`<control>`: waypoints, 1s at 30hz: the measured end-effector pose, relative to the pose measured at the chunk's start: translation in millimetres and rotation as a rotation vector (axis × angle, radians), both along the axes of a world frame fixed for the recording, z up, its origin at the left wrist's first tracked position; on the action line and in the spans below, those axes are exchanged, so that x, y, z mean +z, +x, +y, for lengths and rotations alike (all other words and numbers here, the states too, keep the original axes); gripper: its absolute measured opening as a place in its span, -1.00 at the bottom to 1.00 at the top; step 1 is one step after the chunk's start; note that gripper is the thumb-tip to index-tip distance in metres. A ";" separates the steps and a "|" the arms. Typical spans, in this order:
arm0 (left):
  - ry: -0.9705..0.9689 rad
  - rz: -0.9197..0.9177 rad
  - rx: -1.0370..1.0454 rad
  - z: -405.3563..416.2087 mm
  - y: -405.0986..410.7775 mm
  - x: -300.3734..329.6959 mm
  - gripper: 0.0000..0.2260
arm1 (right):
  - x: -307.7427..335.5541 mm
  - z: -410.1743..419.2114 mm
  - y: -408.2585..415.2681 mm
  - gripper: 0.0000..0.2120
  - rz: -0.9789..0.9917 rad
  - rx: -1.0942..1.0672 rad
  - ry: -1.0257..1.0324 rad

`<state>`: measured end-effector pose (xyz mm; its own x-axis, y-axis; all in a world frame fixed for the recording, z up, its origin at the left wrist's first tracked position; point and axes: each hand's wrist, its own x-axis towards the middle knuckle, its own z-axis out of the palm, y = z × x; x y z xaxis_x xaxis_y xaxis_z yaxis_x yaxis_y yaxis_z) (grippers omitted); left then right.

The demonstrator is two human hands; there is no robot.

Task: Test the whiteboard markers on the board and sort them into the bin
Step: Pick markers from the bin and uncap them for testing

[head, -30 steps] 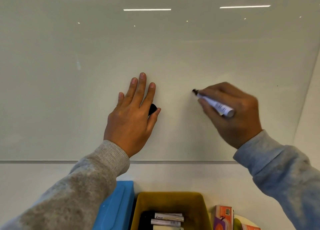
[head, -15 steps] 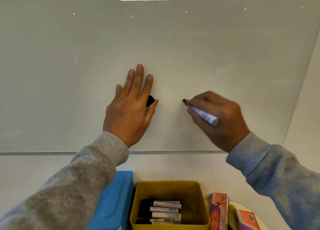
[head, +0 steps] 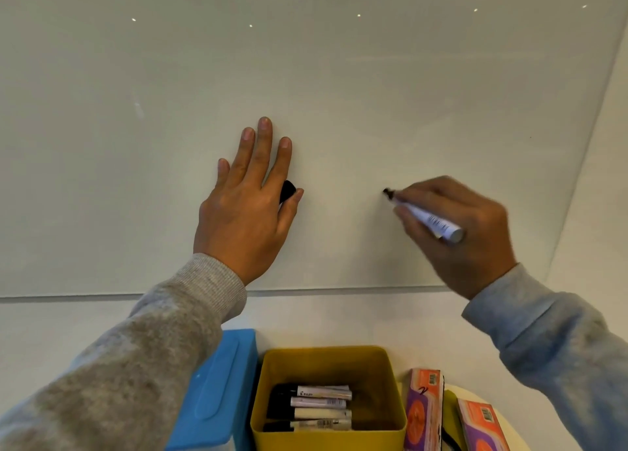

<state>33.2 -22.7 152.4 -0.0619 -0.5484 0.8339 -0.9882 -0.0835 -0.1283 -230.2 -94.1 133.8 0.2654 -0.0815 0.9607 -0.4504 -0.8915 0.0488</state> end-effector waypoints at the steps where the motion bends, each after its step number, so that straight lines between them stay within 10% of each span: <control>1: 0.003 -0.002 0.002 0.0 -0.1 0.2 -0.44 | 4.6 0.1 -4.4 -0.83 -0.072 -0.034 -0.011; 8: 0.006 0.001 0.002 -1.0 -1.5 -1.0 -0.43 | -19.2 1.5 3.0 -0.81 0.146 0.004 0.022; 13: 0.009 0.004 0.003 -1.8 -0.9 -0.9 -0.43 | -4.4 1.2 -8.0 -0.81 -0.145 -0.041 0.048; 17: 0.010 -0.001 0.005 -2.9 -2.1 -2.8 -0.42 | -35.9 3.4 5.0 -0.80 0.184 -0.015 0.050; 22: 0.000 -0.002 -0.002 -3.0 -0.2 -3.9 -0.43 | -22.2 -0.5 -8.5 -0.79 -0.118 -0.034 0.074; 27: 0.003 0.001 -0.008 -4.6 -1.6 -5.9 -0.43 | -44.4 2.4 1.2 -0.80 0.152 -0.001 0.078; 30: -0.003 -0.001 -0.007 -3.7 0.2 -6.8 -0.43 | -26.2 -1.2 -11.9 -0.82 -0.065 -0.031 0.060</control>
<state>33.4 -26.4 145.6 -0.0661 -0.5451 0.8358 -0.9887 -0.0772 -0.1286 -242.1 -95.3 107.6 0.1987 -0.1464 0.9691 -0.4782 -0.8776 -0.0345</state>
